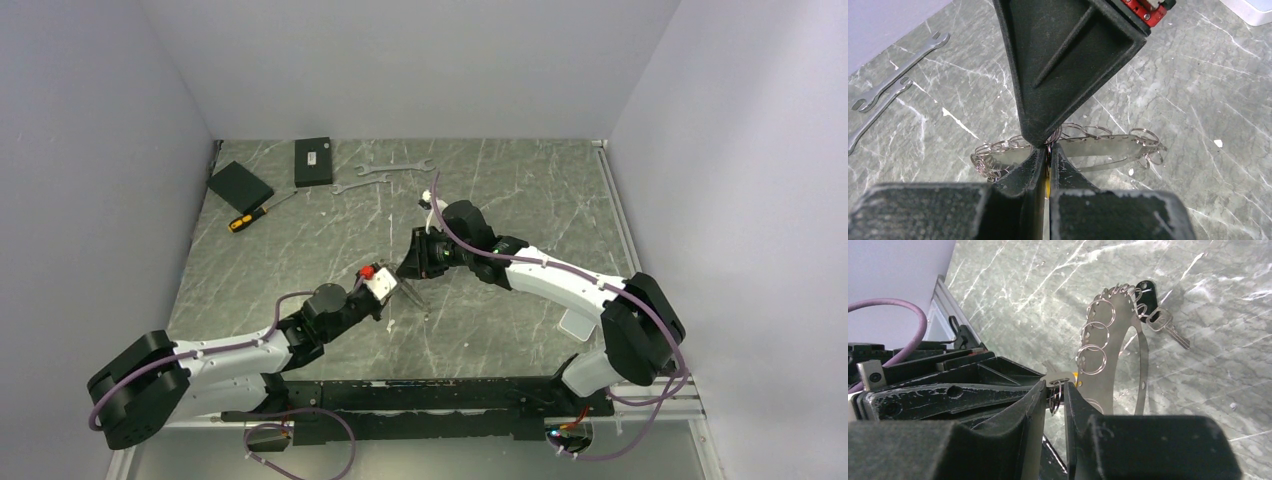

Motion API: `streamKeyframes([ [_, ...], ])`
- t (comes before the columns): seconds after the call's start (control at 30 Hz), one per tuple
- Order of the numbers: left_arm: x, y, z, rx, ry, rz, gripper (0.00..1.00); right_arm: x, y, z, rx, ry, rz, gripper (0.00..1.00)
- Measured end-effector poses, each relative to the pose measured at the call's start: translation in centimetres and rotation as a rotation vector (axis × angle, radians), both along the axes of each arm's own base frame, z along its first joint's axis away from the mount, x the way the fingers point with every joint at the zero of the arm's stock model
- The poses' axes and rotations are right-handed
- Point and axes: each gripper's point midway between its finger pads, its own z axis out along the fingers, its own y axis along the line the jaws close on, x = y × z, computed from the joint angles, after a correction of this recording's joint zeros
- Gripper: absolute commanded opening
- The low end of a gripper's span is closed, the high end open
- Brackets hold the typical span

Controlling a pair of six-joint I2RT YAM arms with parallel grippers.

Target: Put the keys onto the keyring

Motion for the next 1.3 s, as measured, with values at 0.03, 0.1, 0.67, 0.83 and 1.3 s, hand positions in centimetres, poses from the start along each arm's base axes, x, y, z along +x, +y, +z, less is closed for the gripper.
streamKeyframes([
  [0.03,0.0,0.0,0.1,-0.002,-0.001,0.0,0.0,0.1,0.0,-0.1,-0.004,-0.003,-0.002,0.19],
  [0.1,0.0,0.0,0.1,-0.002,-0.002,-0.001,0.0,0.1,-0.1,-0.1,-0.008,-0.006,-0.002,0.15],
  [0.67,-1.5,0.5,-0.4,0.11,-0.042,-0.093,0.0,-1.2,0.3,-0.2,-0.048,-0.03,0.153,0.0],
  [0.83,-2.2,0.4,-0.7,0.155,-0.056,-0.147,0.0,-2.2,0.1,-0.6,-0.075,-0.02,0.243,0.0],
  [1.3,-2.1,0.1,-1.2,0.162,-0.044,-0.154,0.0,-2.5,0.0,-0.9,-0.107,0.003,0.308,0.44],
])
